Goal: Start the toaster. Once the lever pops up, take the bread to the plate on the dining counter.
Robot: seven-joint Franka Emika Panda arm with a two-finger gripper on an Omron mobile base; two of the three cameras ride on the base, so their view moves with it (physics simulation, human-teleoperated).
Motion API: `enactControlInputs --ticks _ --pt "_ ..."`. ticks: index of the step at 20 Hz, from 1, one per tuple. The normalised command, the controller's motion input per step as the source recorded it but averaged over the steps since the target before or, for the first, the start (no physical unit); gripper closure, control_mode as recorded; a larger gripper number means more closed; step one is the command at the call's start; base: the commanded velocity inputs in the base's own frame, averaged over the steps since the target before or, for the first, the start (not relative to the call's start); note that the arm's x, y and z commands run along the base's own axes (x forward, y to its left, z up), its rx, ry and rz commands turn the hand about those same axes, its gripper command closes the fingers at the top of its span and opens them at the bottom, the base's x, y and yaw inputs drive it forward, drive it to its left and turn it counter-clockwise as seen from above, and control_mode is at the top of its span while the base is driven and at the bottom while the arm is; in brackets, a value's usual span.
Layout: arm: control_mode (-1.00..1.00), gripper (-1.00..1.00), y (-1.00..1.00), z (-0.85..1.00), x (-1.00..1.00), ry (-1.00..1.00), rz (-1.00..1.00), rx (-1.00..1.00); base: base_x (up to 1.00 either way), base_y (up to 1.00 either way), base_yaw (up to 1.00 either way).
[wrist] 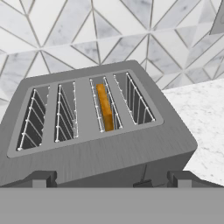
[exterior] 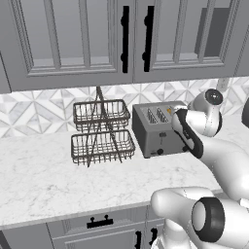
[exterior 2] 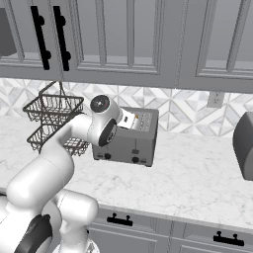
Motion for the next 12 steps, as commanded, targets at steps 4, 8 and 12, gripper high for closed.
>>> enactControlInputs --ticks 4,8,12 --pt "-1.0 -1.0 0.0 0.0 0.0 0.0 0.0 0.0 0.0 0.0 0.0" --pt "-1.0 -1.0 0.0 0.0 0.0 0.0 0.0 0.0 0.0 0.0 0.0" --pt "-1.0 -1.0 0.0 0.0 0.0 0.0 0.0 0.0 0.0 0.0 0.0"
